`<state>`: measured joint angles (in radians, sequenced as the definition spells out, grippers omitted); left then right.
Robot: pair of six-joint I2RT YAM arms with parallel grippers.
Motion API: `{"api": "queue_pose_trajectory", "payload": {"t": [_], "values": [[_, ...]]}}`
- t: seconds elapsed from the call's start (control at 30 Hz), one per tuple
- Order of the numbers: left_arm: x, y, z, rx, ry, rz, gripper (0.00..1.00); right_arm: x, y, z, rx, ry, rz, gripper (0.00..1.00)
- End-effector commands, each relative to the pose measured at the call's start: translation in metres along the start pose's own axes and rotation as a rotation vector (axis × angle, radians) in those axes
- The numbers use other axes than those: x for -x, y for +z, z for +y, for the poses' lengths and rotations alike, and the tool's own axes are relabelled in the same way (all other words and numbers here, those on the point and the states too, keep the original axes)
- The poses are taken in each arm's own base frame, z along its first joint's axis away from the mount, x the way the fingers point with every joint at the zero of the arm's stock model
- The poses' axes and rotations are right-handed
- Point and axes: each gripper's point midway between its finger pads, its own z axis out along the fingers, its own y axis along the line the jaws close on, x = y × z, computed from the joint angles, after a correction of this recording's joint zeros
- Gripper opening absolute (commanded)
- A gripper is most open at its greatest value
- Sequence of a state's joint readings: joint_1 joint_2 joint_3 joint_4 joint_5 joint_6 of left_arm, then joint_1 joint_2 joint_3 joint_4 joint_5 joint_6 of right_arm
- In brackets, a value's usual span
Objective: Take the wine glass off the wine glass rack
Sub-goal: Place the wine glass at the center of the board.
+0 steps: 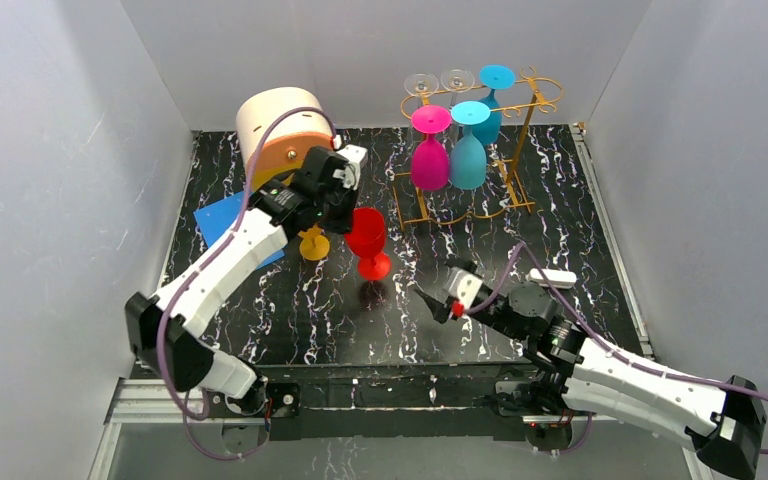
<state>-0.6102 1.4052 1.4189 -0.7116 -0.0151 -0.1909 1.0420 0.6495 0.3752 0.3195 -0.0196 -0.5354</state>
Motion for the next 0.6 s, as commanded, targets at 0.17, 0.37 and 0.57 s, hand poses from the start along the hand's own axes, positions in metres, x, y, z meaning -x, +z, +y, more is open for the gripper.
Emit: {"api": "queue_pose_trajectory", "payload": {"t": [0.17,0.37,0.57], "values": [[0.024,0.064,0.027,0.229,0.045,0.056,0.0,-0.04,-0.033,-0.092,-0.777,0.655,0.22,0.99],[0.037,0.08,0.034,0.282,0.001,0.017,0.0,-0.047,-0.034,-0.083,-0.806,0.794,0.288,0.99],[0.029,0.083,0.056,0.307,-0.102,0.004,0.0,-0.038,-0.045,-0.079,-0.808,0.928,0.264,0.99]]}}
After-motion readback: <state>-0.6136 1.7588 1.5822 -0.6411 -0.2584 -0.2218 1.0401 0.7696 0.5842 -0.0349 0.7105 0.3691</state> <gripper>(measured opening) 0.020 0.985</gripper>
